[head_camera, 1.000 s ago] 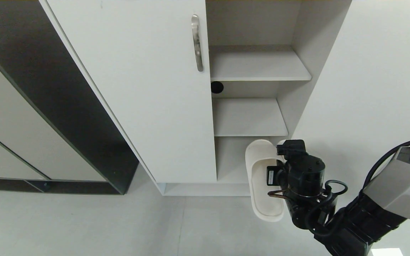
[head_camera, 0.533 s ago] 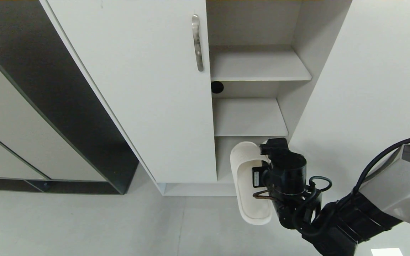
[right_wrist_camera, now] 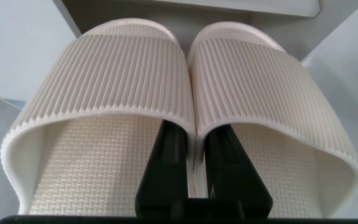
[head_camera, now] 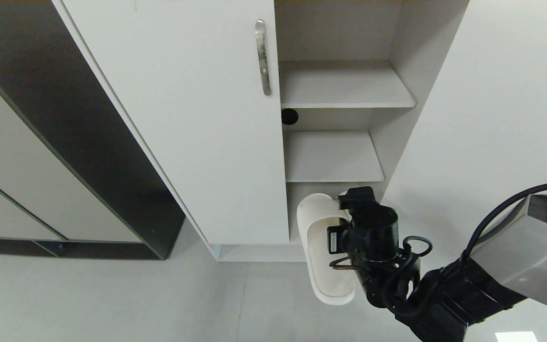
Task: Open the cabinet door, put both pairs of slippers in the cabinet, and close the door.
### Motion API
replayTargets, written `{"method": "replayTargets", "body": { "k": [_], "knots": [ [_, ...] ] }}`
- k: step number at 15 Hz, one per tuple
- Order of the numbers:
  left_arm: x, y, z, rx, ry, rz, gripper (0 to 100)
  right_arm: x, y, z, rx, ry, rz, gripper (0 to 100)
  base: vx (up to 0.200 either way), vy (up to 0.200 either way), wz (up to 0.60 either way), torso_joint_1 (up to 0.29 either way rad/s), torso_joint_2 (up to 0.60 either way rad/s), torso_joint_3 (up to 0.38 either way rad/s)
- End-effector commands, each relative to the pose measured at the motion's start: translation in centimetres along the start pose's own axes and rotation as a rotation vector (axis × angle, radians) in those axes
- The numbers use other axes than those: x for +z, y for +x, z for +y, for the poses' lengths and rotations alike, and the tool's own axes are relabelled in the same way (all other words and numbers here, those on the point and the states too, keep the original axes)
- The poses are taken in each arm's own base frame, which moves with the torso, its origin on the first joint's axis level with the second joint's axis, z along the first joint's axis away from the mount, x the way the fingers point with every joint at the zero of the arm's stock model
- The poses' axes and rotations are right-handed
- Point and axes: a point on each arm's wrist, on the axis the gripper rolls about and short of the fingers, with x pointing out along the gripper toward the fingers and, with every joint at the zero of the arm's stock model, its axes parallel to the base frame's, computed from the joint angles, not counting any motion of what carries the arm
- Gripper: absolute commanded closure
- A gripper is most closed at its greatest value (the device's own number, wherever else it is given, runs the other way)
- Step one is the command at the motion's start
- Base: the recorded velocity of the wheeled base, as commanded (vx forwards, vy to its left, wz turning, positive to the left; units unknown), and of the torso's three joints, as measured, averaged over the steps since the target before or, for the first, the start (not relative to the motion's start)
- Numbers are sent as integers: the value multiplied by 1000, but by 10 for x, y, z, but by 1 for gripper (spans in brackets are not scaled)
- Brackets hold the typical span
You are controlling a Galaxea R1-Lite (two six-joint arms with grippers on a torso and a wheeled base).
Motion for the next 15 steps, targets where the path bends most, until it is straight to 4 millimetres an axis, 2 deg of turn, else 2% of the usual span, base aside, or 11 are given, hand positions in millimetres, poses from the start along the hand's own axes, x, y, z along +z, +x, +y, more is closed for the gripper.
{"method": "replayTargets", "body": {
  "k": [1,3,6,10,15],
  "knots": [
    [0,0,0,0,0,1,100,5,-2,-1,-2,7,-12,100,0,0,0,0,0,0],
    [0,0,0,0,0,1,100,13,-7,-1,5,17,-28,100,0,0,0,0,0,0],
    [0,0,0,0,0,1,100,20,-11,-1,2,27,-43,100,200,0,0,2,2,1],
    [0,0,0,0,0,1,100,16,-11,-2,-5,21,-33,100,200,0,0,1,2,2],
    [0,0,0,0,-2,1,100,9,-6,-4,-16,1,-17,100,0,0,0,0,0,0]
  ]
}}
